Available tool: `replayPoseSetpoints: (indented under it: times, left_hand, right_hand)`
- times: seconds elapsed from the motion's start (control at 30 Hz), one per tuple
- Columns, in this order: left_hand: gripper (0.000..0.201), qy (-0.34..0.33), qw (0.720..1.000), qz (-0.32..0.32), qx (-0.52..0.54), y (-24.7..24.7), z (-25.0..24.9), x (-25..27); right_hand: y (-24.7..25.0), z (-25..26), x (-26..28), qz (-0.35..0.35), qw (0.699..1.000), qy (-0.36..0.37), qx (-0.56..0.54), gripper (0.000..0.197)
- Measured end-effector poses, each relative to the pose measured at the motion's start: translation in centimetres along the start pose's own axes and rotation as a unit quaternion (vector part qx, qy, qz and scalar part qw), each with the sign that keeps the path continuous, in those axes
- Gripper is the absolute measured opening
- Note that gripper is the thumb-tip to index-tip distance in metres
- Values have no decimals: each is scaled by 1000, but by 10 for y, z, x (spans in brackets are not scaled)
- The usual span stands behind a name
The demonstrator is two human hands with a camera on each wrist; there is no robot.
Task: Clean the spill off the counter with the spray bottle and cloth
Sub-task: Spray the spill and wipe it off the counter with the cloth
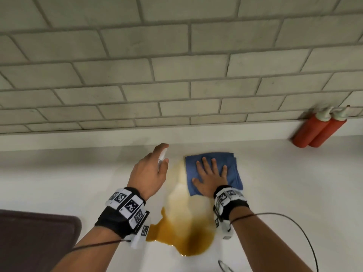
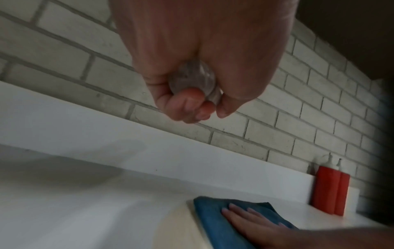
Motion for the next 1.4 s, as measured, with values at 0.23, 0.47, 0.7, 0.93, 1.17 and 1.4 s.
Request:
replayPoseSetpoints:
  times: [0.23,0.47,0.7,0.93,1.17,1.4]
  left_hand:
    - [27,8,993,85,-79,-26,3,-57]
    - [27,-18,989,125,-79,-46,-12,-68]
    - [33,-66,981,168,-75,-71,-57,-71]
    - [34,-105,975,177,-80,-92,-87,-79]
    - [37,-90,975,191,-64,-86,-74,-79]
    - [43,-12,991,128,-35,-33,-19,-59]
  right_hand:
    - [-50,36,74,-65,995,71,25,73]
    - [-64,11,114,-113,992,62,12,73]
    - [-63,9,119,-83,996,35,-2,74]
    - [-60,10,121,-86,996,35,-4,72]
    - [-62,9,118,-84,995,47,-8,75]
    - [-48,-3,84,-31,999,28,-18,85]
Point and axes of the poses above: each hand's wrist, its own x-axis away from the middle knuckle, its own y-axis out of the back of the hand, z = x × y, the point moved 7 cm from there along -x, towards the middle knuckle, and after that the axes turned 6 degrees about -y, right-handed, at the moved point
